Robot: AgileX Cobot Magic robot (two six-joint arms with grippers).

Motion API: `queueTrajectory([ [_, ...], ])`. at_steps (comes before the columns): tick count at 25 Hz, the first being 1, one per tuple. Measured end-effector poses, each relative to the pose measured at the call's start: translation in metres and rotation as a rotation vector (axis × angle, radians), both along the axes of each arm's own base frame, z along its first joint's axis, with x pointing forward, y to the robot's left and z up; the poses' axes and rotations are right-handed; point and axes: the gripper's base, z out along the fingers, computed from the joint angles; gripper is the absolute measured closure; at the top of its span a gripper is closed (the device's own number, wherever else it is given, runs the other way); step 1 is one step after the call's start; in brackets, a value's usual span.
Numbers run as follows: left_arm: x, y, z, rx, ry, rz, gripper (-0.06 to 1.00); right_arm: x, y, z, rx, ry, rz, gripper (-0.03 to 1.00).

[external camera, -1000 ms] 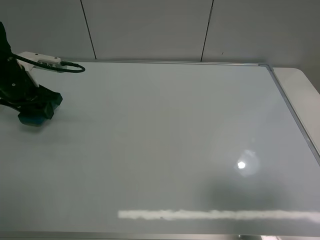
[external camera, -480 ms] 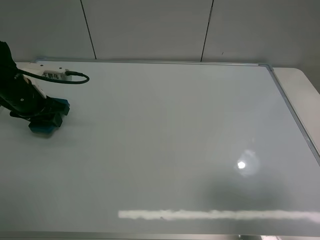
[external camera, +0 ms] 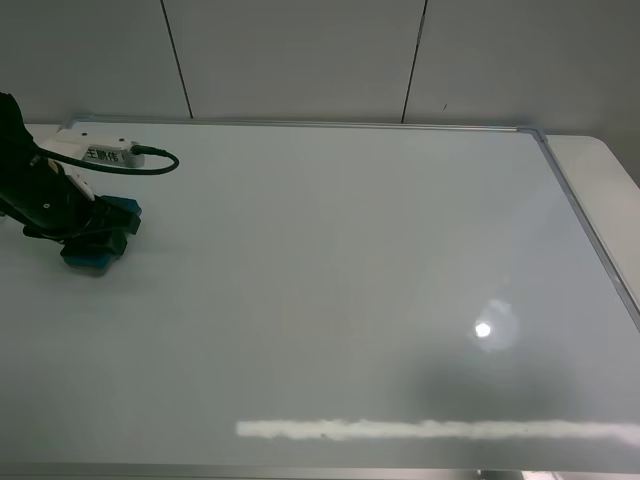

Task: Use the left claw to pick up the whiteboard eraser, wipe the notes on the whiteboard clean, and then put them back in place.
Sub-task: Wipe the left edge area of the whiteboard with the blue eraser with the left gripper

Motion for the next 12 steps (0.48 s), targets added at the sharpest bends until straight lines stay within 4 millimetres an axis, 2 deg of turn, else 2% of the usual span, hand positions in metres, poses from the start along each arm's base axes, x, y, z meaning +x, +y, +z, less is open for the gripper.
queueTrajectory([
  [12, -0.0031, 0.0001, -0.0036, 0.007, -0.005, -0.025, 0.4, 0.0, 0.0, 0.0, 0.0, 0.0, 0.0, -0.03],
])
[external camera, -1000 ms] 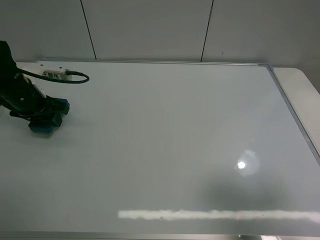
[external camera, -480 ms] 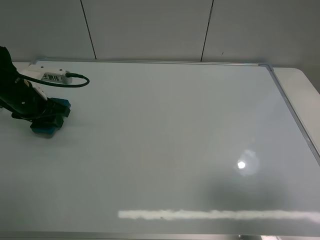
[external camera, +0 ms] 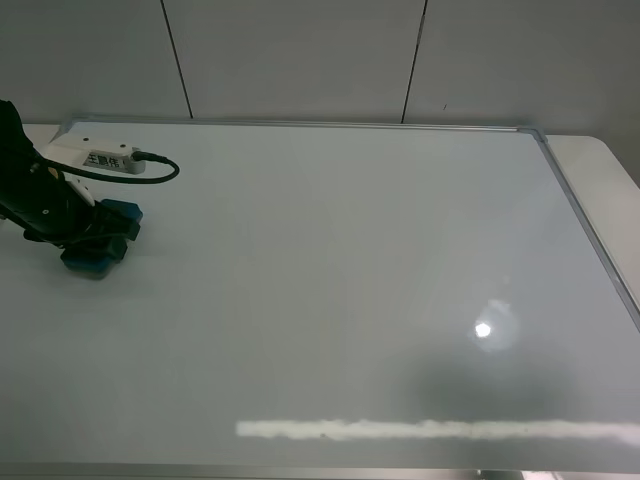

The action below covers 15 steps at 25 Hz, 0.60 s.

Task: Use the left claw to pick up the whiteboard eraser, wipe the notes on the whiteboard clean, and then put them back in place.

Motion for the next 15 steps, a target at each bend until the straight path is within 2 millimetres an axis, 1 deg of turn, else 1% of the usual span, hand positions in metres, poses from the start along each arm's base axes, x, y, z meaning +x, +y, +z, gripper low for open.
queueTrajectory([
  [6, 0.0012, -0.0002, 0.0004, 0.007, -0.014, -0.025, 0.4, 0.0, 0.0, 0.0, 0.0, 0.0, 0.0, -0.03],
  [7, 0.0013, -0.0002, 0.0005, 0.008, -0.015, -0.027, 0.38, 0.0, 0.0, 0.0, 0.0, 0.0, 0.0, -0.03],
  [8, 0.0018, -0.0002, 0.0006, 0.008, -0.021, -0.029, 0.33, 0.0, 0.0, 0.0, 0.0, 0.0, 0.0, -0.03],
  [11, 0.0033, -0.0006, 0.0012, 0.003, -0.039, -0.027, 0.06, 0.0, 0.0, 0.0, 0.0, 0.0, 0.0, -0.03],
  [12, 0.0034, -0.0007, 0.0013, 0.002, -0.041, -0.025, 0.01, 0.0, 0.0, 0.0, 0.0, 0.0, 0.0, -0.03],
  [13, 0.0035, -0.0008, 0.0013, -0.002, -0.041, -0.021, -0.02, 0.0, 0.0, 0.0, 0.0, 0.0, 0.0, -0.03],
  [15, 0.0037, -0.001, 0.0014, -0.006, -0.043, -0.017, -0.04, 0.0, 0.0, 0.0, 0.0, 0.0, 0.0, -0.03],
])
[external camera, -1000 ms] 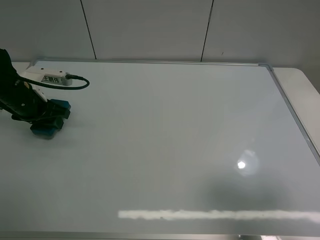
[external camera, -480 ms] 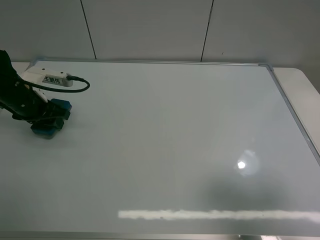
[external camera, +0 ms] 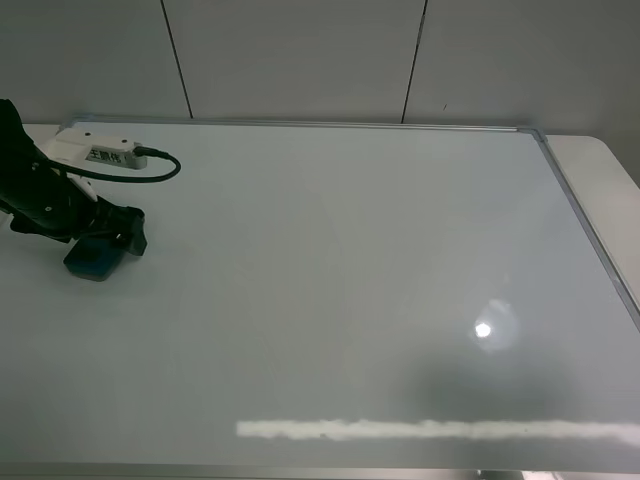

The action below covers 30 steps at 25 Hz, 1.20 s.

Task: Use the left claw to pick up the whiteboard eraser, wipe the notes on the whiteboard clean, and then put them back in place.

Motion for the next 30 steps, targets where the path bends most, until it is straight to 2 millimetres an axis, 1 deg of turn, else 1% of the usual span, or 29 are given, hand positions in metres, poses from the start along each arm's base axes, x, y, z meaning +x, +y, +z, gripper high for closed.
queueTrajectory([
  [8, 0.0, 0.0, 0.0, -0.002, 0.001, 0.001, -0.04, 0.0, 0.0, 0.0, 0.0, 0.0, 0.0, -0.03],
  [11, -0.001, 0.0, 0.006, 0.0, -0.012, -0.006, -0.04, 0.0, 0.0, 0.0, 0.0, 0.0, 0.0, -0.03],
  [14, -0.004, 0.0, 0.027, -0.003, -0.072, -0.009, -0.05, 0.0, 0.0, 0.0, 0.0, 0.0, 0.0, -0.03],
  [18, -0.018, 0.001, 0.07, -0.011, -0.173, -0.008, -0.05, 0.0, 0.0, 0.0, 0.0, 0.0, 0.0, -0.03],
  [21, -0.038, 0.003, 0.106, -0.015, -0.242, -0.005, -0.05, 0.0, 0.0, 0.0, 0.0, 0.0, 0.0, -0.03],
  [24, -0.067, 0.006, 0.141, -0.018, -0.304, -0.002, -0.05, 0.0, 0.0, 0.0, 0.0, 0.0, 0.0, -0.03],
  [27, -0.105, 0.009, 0.176, -0.024, -0.393, 0.001, -0.05, 0.0, 0.0, 0.0, 0.0, 0.0, 0.0, -0.03],
  [30, -0.147, 0.012, 0.204, -0.033, -0.506, 0.004, -0.05, 0.0, 0.0, 0.0, 0.0, 0.0, 0.0, -0.03],
])
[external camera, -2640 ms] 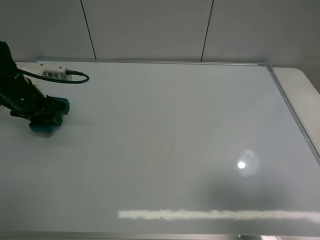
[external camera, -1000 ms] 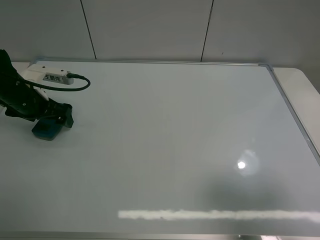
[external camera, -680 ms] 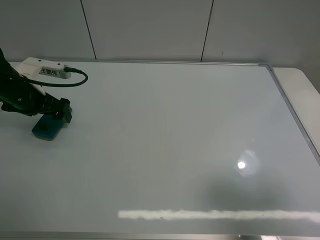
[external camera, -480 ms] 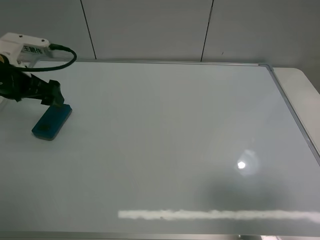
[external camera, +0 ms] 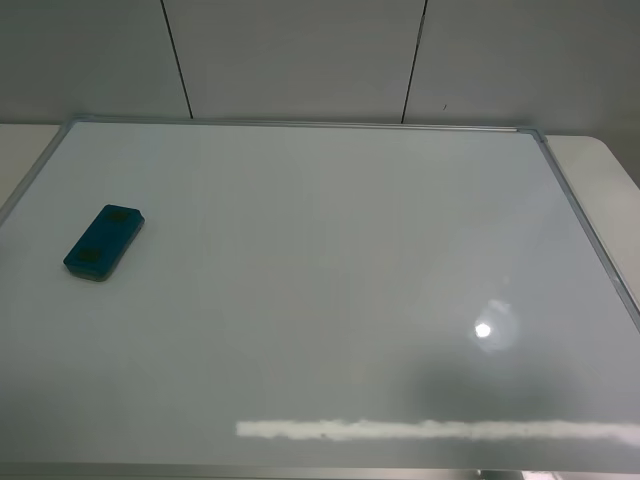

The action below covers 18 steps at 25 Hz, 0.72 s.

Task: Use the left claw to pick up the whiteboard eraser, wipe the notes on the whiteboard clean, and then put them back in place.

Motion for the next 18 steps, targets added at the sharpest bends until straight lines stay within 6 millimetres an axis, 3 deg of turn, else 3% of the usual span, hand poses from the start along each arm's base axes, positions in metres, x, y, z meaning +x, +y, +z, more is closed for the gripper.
queueTrajectory([
  [4, -0.059, 0.005, 0.025, -0.014, -0.17, 0.002, -0.05, 0.0, 0.0, 0.0, 0.0, 0.0, 0.0, -0.03],
  [10, -0.133, 0.011, 0.034, -0.031, -0.355, 0.005, -0.05, 0.0, 0.0, 0.0, 0.0, 0.0, 0.0, -0.03],
  [14, -0.165, 0.014, 0.027, -0.068, -0.375, 0.026, -0.05, 0.0, 0.0, 0.0, 0.0, 0.0, 0.0, -0.03],
  [18, -0.184, 0.015, 0.015, -0.078, -0.304, 0.039, -0.05, 0.0, 0.0, 0.0, 0.0, 0.0, 0.0, -0.03],
])
